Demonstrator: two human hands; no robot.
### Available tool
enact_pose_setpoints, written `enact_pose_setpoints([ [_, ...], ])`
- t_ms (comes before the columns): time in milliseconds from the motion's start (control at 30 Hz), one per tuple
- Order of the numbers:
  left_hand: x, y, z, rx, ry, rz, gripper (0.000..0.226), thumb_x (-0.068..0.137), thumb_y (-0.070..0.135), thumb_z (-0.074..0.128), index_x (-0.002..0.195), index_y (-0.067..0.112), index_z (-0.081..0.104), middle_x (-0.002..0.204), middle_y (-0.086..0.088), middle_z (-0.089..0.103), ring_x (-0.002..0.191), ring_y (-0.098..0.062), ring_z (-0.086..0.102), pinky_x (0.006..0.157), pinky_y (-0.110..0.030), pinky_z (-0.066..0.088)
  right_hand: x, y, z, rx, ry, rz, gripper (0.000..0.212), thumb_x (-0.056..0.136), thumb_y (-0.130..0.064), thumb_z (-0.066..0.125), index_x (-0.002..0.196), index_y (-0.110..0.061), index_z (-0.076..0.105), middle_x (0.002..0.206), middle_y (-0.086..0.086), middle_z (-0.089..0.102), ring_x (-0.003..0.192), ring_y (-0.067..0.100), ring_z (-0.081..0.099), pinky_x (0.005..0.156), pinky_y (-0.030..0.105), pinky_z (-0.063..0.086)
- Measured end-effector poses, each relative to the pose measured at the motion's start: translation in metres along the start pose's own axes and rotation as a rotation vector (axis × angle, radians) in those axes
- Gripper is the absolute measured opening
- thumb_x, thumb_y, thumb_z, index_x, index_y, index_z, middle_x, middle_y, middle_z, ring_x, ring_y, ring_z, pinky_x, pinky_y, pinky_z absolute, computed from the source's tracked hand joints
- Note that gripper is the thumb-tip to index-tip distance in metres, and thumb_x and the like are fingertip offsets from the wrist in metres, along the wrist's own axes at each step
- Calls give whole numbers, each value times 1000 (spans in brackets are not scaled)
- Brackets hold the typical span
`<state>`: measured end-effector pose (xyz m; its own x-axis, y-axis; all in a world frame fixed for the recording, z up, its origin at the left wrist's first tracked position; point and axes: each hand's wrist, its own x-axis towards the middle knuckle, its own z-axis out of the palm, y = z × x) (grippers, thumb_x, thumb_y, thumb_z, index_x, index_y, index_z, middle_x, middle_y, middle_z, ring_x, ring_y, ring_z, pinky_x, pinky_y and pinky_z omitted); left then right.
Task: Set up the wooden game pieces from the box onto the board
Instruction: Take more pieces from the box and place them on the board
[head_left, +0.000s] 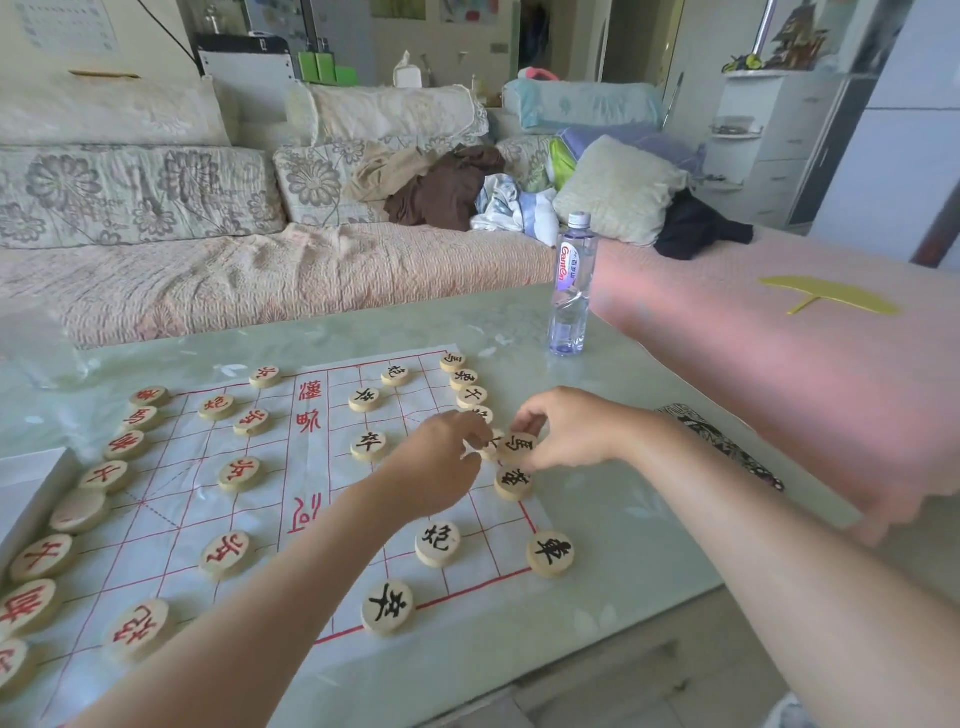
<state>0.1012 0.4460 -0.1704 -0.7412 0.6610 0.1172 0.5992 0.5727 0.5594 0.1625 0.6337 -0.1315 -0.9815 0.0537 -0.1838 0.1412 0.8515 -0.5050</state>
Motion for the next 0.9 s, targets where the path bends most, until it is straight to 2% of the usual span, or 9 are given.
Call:
enact_pose_setpoints([
  [100,-8,2,11,91,-89,113,42,86,5,49,116,30,63,115,10,57,109,-10,48,95,-29,43,-18,10,4,-46,-95,73,35,75,-34,82,106,-27,68,102,-7,71,71,9,62,62,23,50],
  [167,-11,1,18,206,-163,213,56,80,-3,45,120,33,62,123,11,54,116,-12,42,100,-32,39,-26,14,9,-56,-141,93,35,74,-31,82,106,-25,68,100,-3,72,69,12,63,60,23,49],
  [300,-17,5,23,346,-220,234,70,77,-7,41,128,39,55,133,16,45,119,-11,37,102,-34,37,-36,11,20,-80,-123,116,47,66,-44,87,105,-24,70,103,-1,71,94,18,68,78,32,55],
  [433,-20,4,22,395,-190,233,70,82,-4,40,135,41,49,136,16,41,119,-13,36,97,-28,36,-36,6,29,-85,-62,128,47,68,-49,83,102,-20,69,102,2,70,92,20,67,67,29,48],
  [600,-21,-1,24,282,-189,172,70,81,-5,39,132,41,52,135,16,42,121,-13,35,91,-24,33,-34,0,36,-168,-51,147,49,66,-58,80,98,-23,68,101,-1,68,93,18,65,81,36,54],
  [733,-22,-7,26,195,-193,155,68,79,-4,43,131,39,53,132,14,44,122,-13,34,102,-30,34,-32,-2,38,-263,-44,165,54,61,-64,78,100,-27,67,103,-5,67,95,18,63,85,35,54],
  [833,-21,-9,25,148,-183,151,62,81,-2,47,130,36,54,130,13,47,121,-13,35,103,-34,35,-31,-5,35,-298,-46,178,53,62,-63,75,98,-25,70,102,-4,69,94,18,65,82,33,53],
  [900,-21,-9,21,137,-165,162,58,84,1,49,133,32,53,131,9,48,122,-15,36,104,-32,34,-29,-10,30,-289,16,174,52,67,-65,69,95,-21,71,98,-1,71,91,19,66,78,33,52],
])
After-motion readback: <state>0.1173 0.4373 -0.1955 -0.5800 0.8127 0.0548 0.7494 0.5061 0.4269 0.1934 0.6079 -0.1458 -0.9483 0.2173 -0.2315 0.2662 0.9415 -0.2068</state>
